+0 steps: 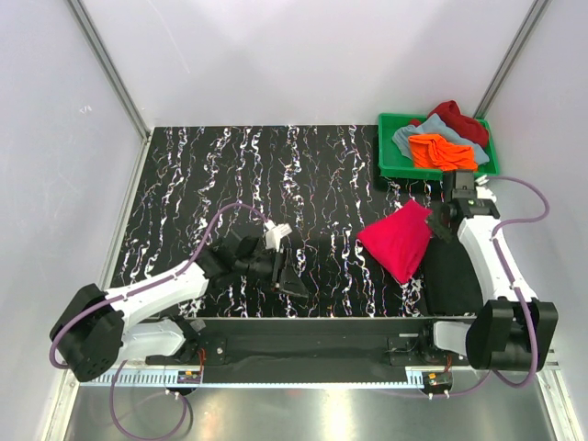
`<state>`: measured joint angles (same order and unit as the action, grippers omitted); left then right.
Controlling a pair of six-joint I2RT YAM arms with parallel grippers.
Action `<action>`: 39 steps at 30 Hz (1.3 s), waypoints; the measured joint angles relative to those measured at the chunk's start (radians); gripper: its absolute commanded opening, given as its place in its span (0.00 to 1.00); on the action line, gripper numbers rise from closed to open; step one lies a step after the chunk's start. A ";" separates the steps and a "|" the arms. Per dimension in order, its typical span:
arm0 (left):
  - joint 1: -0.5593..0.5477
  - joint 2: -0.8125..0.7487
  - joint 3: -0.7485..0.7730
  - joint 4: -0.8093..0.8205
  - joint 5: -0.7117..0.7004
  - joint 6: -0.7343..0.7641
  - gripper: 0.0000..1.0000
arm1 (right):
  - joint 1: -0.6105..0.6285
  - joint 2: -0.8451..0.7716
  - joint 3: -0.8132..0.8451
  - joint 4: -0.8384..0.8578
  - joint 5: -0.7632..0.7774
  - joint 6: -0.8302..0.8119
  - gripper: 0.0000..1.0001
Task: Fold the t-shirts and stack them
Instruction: Neatly place the folded tshirt to the corner
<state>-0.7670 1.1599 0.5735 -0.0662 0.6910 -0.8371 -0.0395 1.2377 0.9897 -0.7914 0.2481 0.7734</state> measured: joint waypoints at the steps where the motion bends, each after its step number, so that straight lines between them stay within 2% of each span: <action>1: 0.001 0.000 -0.001 -0.008 0.011 0.005 0.44 | -0.008 0.004 0.027 -0.023 0.007 -0.004 0.00; 8: 0.031 0.000 0.000 -0.047 0.077 0.061 0.43 | -0.025 0.011 0.219 -0.139 0.053 -0.034 0.00; 25: 0.060 0.027 0.000 -0.076 0.145 0.123 0.40 | -0.101 0.089 0.480 -0.308 0.046 -0.090 0.00; 39: 0.062 0.057 0.000 -0.063 0.160 0.121 0.38 | -0.222 0.101 0.529 -0.347 -0.060 -0.135 0.00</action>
<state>-0.7048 1.2167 0.5739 -0.1287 0.8509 -0.7158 -0.2619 1.3388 1.5188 -1.1385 0.1879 0.6384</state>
